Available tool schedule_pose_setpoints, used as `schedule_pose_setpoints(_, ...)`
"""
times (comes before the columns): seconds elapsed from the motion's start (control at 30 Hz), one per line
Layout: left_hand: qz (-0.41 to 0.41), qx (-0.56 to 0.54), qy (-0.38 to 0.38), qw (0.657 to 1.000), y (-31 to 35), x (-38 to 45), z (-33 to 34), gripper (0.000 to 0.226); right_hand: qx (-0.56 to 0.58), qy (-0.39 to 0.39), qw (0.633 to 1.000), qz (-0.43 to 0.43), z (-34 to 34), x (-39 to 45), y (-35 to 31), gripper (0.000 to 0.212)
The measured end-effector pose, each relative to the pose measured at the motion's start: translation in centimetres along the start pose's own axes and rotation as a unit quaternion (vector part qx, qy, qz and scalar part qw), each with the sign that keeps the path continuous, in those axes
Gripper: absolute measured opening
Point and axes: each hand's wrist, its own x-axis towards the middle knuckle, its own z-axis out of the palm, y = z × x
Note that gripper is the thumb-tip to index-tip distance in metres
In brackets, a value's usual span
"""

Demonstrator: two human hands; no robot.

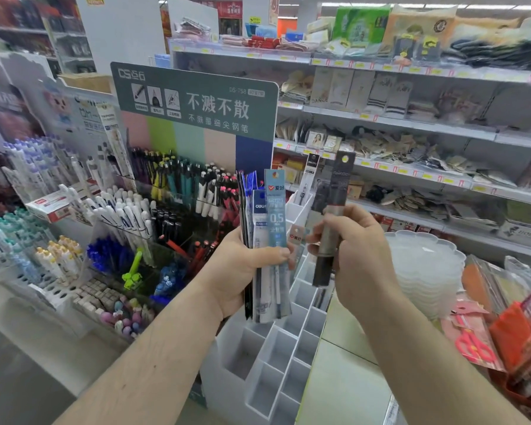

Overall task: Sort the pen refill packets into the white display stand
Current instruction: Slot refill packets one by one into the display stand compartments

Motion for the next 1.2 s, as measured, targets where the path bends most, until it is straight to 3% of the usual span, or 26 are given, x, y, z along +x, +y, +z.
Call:
schedule_pose_setpoints(0.07, -0.002, 0.009, -0.001, 1.000, 0.0, 0.0, 0.1, 0.026, 0.021, -0.023, 0.999, 0.015, 0.0, -0.2, -0.1, 0.020)
schedule_pose_setpoints(0.17, 0.006, 0.014, -0.005, 1.000, -0.2, 0.2, 0.2, 0.035, -0.112, -0.083, 0.990, -0.027, 0.8, -0.4, 0.9, 0.010)
schedule_pose_setpoints(0.23, 0.006, 0.024, -0.003, 1.000, -0.2, 0.2, 0.2, 0.038, -0.137, -0.103, 0.984, -0.043, 1.1, -0.3, 1.2, 0.007)
schedule_pose_setpoints(0.3, -0.003, 0.033, -0.007, 0.999, -0.2, 0.3, 0.0, 0.041, -0.111, -0.112, 0.986, -0.043, 1.0, -0.3, 1.2, 0.005)
schedule_pose_setpoints(0.43, -0.037, 0.011, -0.007, 0.999, 0.1, 0.3, -0.2, 0.054, -0.101, -0.100, 0.989, -0.042, 0.3, -0.1, 1.5, 0.021)
schedule_pose_setpoints(0.57, -0.044, 0.024, 0.014, 0.999, 0.3, 0.1, -0.1, 0.029, -0.038, -0.076, 0.996, -0.005, -0.7, 0.3, 1.1, 0.026)
schedule_pose_setpoints(0.63, -0.056, 0.015, 0.029, 0.998, 0.2, 0.1, -0.1, 0.033, 0.011, -0.071, 0.997, 0.011, -1.5, 0.6, 0.8, 0.036)
schedule_pose_setpoints(0.77, -0.061, 0.019, 0.037, 0.997, 0.4, 0.1, 0.2, 0.036, 0.017, -0.107, 0.994, 0.009, -2.4, 0.4, 0.5, 0.009)
schedule_pose_setpoints(0.83, -0.051, 0.011, 0.051, 0.997, 0.5, 0.1, 0.4, 0.034, -0.003, -0.080, 0.997, -0.014, -3.2, 0.6, 0.5, 0.016)
schedule_pose_setpoints(1.0, -0.064, -0.082, 0.140, 0.985, 0.4, 0.5, 0.4, 0.028, -0.044, 0.112, 0.989, -0.081, -5.3, 2.5, 1.9, 0.035)
schedule_pose_setpoints(1.2, -0.077, -0.084, 0.147, 0.983, 0.5, 0.5, 0.8, 0.026, -0.164, 0.068, 0.979, -0.100, -3.0, 3.8, 5.5, 0.035)
